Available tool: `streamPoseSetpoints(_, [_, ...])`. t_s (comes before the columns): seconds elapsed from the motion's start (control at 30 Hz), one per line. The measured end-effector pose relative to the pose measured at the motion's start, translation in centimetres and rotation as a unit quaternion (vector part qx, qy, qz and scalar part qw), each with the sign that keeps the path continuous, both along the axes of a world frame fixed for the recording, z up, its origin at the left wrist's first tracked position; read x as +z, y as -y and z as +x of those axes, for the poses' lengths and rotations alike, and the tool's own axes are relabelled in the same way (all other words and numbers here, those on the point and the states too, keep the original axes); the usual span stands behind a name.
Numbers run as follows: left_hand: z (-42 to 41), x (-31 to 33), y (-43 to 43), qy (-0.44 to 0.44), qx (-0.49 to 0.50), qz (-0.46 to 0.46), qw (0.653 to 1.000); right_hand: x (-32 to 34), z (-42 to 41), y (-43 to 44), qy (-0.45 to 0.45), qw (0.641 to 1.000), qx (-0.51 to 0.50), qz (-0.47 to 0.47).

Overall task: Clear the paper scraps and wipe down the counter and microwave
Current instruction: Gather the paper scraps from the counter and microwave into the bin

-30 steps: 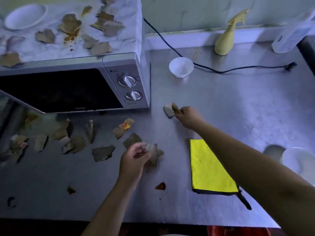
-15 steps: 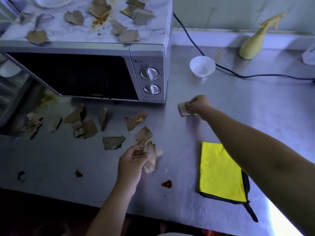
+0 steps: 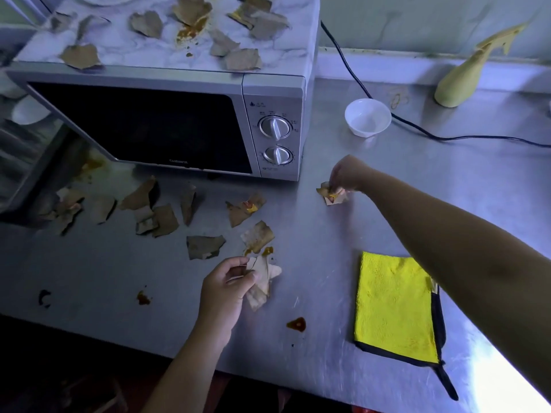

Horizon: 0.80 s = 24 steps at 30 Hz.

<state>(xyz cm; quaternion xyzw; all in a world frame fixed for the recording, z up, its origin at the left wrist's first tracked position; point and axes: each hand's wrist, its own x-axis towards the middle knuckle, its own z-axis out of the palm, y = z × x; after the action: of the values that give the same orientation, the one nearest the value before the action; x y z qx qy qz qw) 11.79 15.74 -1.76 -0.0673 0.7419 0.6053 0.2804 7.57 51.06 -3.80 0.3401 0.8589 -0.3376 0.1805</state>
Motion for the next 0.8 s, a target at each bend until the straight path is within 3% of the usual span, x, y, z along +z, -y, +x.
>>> streamPoseSetpoints(0.17, [0.0, -0.3, 0.8, -0.005, 0.01, -0.01, 1.0, -2.0, 0.6, 1.2, -0.01, 0.994, 0.001, 0.106])
streamPoseSetpoints(0.4, [0.7, -0.1, 1.8, -0.007, 0.007, -0.023, 1.0, -3.2, 2.3, 2.6, 0.006, 0.993, -0.021, 0.118])
streamPoseSetpoints(0.57, [1.4, 0.3, 3.9, -0.01, 0.021, -0.038, 0.999, -3.1, 5.1, 5.5, -0.019, 0.997, -0.042, 0.065])
streamPoseSetpoints(0.67, [2.2, 0.5, 5.6, -0.013, 0.026, -0.048, 0.998, -2.2, 7.1, 8.0, -0.019, 0.999, 0.016, 0.046])
streamPoseSetpoints(0.8, [3.1, 1.0, 7.7, -0.021, 0.033, -0.069, 0.997, -0.3, 8.3, 11.9, -0.125, 0.984, 0.057, -0.115])
